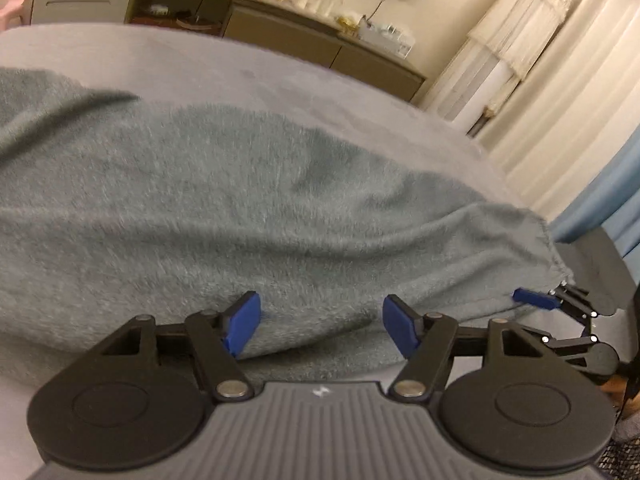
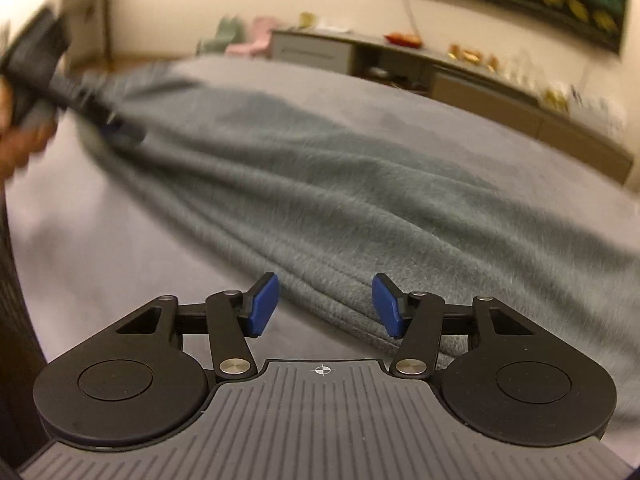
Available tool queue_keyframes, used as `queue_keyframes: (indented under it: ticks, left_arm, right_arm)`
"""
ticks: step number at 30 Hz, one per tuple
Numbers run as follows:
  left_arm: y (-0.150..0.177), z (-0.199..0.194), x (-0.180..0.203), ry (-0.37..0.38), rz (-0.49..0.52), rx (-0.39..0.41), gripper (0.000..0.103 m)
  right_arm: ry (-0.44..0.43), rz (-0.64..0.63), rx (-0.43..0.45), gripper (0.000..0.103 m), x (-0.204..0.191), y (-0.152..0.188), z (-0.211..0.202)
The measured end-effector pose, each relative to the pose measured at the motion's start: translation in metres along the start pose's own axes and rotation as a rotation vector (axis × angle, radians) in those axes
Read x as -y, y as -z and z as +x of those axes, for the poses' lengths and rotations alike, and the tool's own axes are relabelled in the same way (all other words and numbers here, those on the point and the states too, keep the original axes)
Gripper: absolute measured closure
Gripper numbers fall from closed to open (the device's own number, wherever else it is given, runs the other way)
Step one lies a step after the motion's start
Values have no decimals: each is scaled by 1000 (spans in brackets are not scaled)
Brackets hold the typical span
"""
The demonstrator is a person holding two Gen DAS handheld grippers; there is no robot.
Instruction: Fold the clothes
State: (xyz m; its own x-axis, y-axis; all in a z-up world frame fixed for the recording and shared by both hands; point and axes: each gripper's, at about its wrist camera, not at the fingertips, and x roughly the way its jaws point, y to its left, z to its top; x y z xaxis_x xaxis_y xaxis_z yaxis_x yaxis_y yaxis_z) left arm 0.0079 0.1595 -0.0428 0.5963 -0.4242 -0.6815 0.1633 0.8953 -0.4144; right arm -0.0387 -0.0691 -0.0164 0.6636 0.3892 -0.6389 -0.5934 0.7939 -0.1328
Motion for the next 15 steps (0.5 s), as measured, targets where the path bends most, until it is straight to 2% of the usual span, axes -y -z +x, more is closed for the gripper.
queue_keyframes:
  ticks: [1, 5, 7, 9, 12, 15]
  left_arm:
    - [0, 2, 2, -2, 0, -6, 33]
    - [-4, -8, 1, 91, -50, 19, 34]
    - [-8, -15, 2, 138, -77, 49, 34]
    - [-19, -20, 2, 168, -100, 68, 31]
    - [-48, -3, 6, 115, -119, 26, 31]
    - [-78, 36, 7, 37, -94, -41, 31]
  right_arm:
    - [18, -41, -4, 48, -6, 3, 3]
    - [15, -97, 55, 48, -16, -8, -3]
    - [-17, -82, 94, 48, -14, -15, -3]
    - [-13, -116, 79, 48, -13, -24, 5]
    - [-19, -210, 3, 54, -10, -32, 25]
    - [-87, -253, -55, 57, -9, -33, 43]
